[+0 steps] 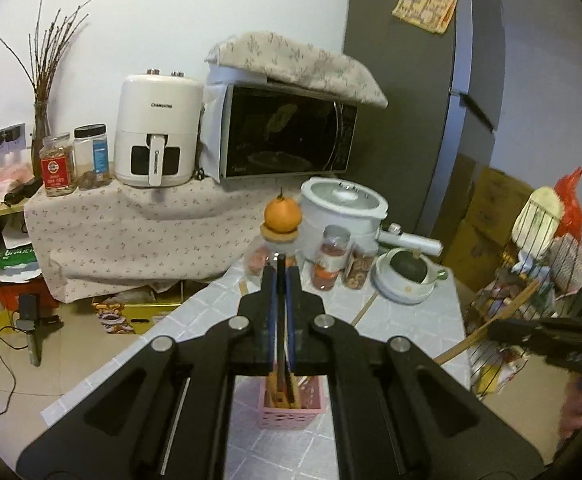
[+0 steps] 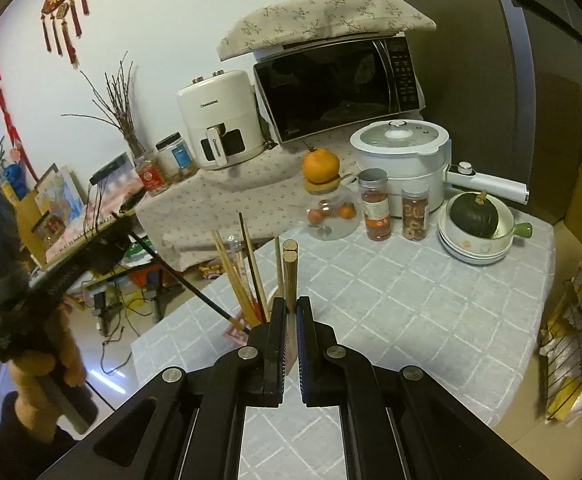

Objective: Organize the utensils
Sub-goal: 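Carry both chopsticks up over the pink basket with both tools, then insert both chopsticks into the pink basket and open both tools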

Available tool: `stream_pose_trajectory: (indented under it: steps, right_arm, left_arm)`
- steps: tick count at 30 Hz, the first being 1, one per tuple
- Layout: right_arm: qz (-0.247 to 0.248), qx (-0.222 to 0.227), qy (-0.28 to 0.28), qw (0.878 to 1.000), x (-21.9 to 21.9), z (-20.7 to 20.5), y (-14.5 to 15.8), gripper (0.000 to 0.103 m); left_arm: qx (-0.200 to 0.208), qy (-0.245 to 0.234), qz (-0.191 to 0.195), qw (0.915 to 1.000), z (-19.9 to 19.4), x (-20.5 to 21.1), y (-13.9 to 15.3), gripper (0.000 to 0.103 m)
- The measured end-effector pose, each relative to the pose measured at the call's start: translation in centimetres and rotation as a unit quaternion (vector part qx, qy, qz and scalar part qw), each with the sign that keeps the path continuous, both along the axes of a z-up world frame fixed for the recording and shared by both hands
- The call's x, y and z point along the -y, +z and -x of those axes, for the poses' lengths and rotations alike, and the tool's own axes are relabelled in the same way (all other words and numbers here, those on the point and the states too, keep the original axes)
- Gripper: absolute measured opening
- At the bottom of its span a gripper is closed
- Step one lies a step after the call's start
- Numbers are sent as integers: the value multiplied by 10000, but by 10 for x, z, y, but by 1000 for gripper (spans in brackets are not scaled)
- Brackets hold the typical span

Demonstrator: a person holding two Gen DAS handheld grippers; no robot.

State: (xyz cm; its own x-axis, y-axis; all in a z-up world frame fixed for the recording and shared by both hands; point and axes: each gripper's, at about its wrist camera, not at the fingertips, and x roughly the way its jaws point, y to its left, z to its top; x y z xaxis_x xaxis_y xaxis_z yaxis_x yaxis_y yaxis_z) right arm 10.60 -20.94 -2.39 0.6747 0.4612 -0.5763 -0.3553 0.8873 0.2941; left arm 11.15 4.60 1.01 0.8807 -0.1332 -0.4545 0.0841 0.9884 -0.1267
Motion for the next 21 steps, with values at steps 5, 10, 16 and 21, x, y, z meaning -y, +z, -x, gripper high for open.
stream_pose_trajectory:
  steps: [5,10,16,21]
  right_arm:
    - [-76,58,51,9999,-2,1,4,5]
    - [-105,119,160,9997,-11,1,9,5]
    - [-67,168,369,9992,-32,-4,13,5]
    - [307,153,429,9985,-59,-15,13,5]
  left_arm:
    - [-179,67,-319,9993,-13,7,-14,5]
    - [-442,36,-298,9986,-29,7,-31,5]
    - [-704,38,26,9975,-44,0,-46,12]
    - [-855,117,303,9958,-38,-10,-42,37]
